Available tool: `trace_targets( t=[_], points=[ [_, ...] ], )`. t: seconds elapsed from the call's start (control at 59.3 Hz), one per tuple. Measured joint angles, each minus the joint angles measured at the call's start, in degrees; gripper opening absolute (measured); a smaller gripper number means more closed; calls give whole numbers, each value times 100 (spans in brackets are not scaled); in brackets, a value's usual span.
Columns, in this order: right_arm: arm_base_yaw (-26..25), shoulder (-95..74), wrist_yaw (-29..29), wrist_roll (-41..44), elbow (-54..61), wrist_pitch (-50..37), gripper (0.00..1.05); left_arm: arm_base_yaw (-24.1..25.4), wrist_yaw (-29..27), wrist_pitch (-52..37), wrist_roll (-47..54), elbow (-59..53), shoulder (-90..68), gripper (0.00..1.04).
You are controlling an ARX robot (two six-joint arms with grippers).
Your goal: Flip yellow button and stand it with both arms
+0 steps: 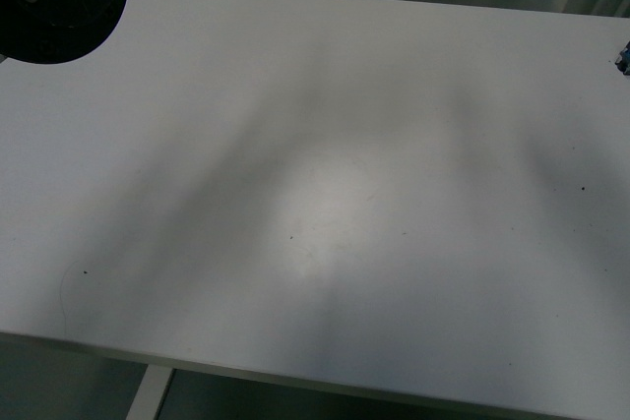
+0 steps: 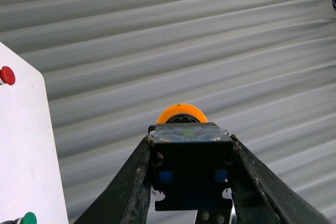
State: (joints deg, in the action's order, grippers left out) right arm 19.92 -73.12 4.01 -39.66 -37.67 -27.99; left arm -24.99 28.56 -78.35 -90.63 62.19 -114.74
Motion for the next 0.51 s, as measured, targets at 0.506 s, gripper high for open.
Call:
trace_targets(
  t=[0.506],
  points=[
    [-367, -942, -479, -605, -1303, 264, 97, -2, 0, 0, 0, 0, 0, 35]
  ],
)
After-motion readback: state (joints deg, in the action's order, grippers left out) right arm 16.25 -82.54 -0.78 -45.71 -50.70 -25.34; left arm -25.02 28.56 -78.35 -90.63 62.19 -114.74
